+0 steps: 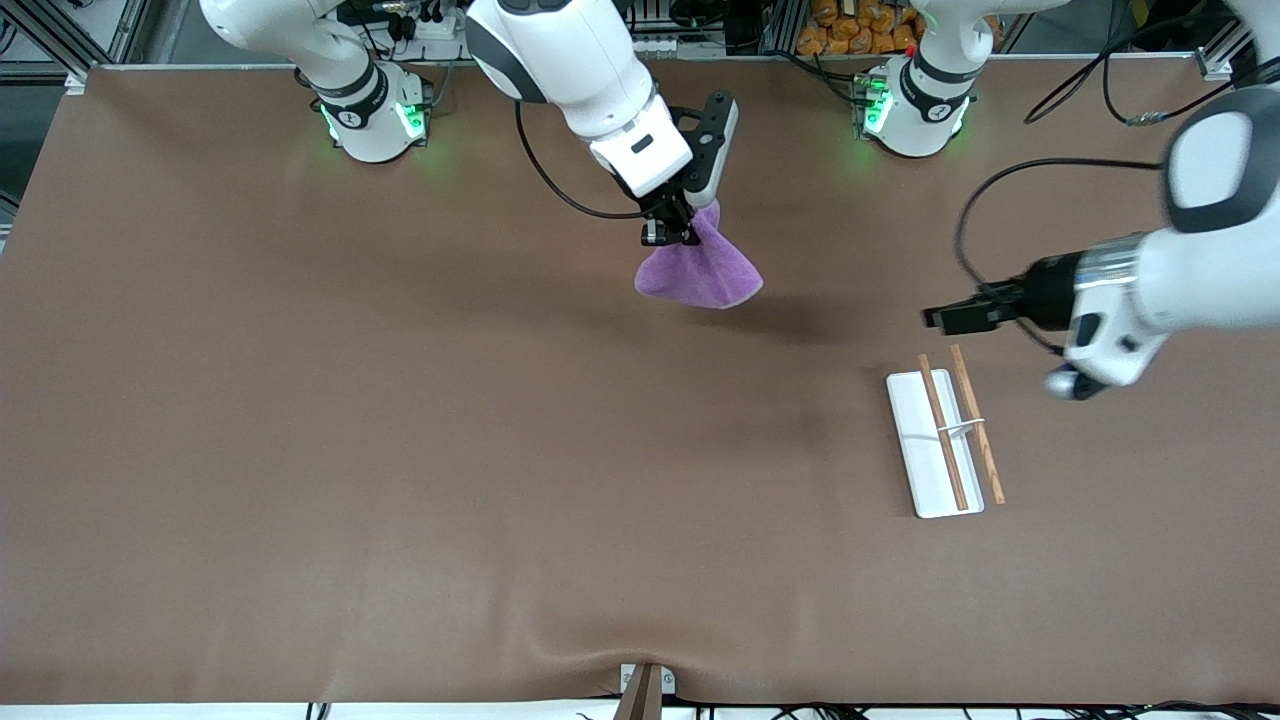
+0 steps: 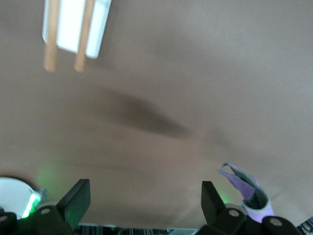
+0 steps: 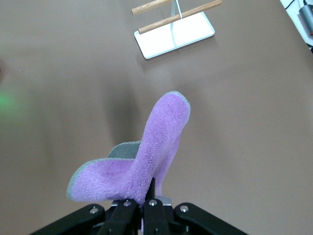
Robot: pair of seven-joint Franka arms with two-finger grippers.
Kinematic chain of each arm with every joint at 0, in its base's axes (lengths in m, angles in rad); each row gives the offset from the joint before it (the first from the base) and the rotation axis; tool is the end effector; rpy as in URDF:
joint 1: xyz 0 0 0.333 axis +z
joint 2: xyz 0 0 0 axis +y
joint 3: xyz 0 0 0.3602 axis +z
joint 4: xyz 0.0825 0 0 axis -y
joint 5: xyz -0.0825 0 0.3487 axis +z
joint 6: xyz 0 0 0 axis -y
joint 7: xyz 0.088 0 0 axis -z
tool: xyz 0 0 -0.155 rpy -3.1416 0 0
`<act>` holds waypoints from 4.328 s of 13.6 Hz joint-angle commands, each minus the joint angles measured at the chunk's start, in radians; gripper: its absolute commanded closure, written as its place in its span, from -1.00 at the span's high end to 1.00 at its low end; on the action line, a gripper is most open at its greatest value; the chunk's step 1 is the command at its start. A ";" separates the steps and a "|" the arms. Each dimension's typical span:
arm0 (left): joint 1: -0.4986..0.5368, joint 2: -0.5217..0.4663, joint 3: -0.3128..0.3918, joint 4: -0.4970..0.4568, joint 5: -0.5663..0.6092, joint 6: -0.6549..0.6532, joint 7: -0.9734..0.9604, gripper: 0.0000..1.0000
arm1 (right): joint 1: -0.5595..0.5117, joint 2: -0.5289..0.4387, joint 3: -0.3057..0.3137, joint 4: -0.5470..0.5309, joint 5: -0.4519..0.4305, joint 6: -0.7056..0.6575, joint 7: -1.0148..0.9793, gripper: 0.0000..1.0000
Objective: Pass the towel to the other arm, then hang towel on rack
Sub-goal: 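Move the left gripper toward the towel held by the right gripper, then grasp the towel with the left gripper beside the right gripper, then open the right gripper while the left gripper carries the towel away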
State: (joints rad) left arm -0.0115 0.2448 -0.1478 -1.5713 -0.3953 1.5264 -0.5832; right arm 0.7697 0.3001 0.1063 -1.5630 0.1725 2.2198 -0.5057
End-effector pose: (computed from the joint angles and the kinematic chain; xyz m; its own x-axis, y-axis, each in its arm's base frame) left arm 0.5529 -0.1423 0.4995 0.8150 0.3564 -0.4568 0.4792 -0.8578 0.1856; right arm 0.4328 0.5240 0.5191 0.2549 0.8844 0.3909 0.9617 -0.2742 -0.0068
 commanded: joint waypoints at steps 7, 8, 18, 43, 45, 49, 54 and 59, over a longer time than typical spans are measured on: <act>-0.162 0.132 0.002 0.025 -0.062 0.027 -0.467 1.00 | 0.017 0.040 -0.010 0.044 -0.010 0.011 -0.028 -1.00; -0.162 0.139 0.002 0.025 -0.086 0.027 -0.484 1.00 | 0.017 0.040 -0.010 0.044 -0.010 0.011 -0.027 -1.00; -0.213 0.157 0.002 0.027 -0.218 0.038 -0.708 1.00 | 0.017 0.040 -0.010 0.044 -0.010 0.011 -0.028 -1.00; -0.228 0.149 -0.036 0.034 -0.252 -0.031 -0.834 -1.00 | 0.016 0.037 -0.010 0.044 -0.010 0.011 -0.025 -1.00; -0.220 0.153 -0.036 0.059 -0.249 -0.029 -0.833 -1.00 | 0.016 0.037 -0.010 0.044 -0.010 0.011 -0.025 -1.00; -0.188 0.149 -0.026 0.082 -0.251 -0.031 -0.810 -1.00 | 0.016 0.037 -0.010 0.044 -0.010 0.011 -0.025 -1.00; -0.110 0.143 -0.024 0.090 -0.247 -0.031 -0.756 -1.00 | 0.016 0.036 -0.011 0.044 -0.013 0.009 -0.025 -0.67; -0.068 0.145 -0.026 0.120 -0.125 -0.035 -0.689 -1.00 | 0.003 0.022 -0.019 0.043 -0.039 -0.005 -0.014 1.00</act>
State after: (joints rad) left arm -0.0959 0.3954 -0.1682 -1.4700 -0.5677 1.4992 -1.2971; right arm 0.7754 0.3302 0.0986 -1.5360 0.1546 2.2428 -0.5265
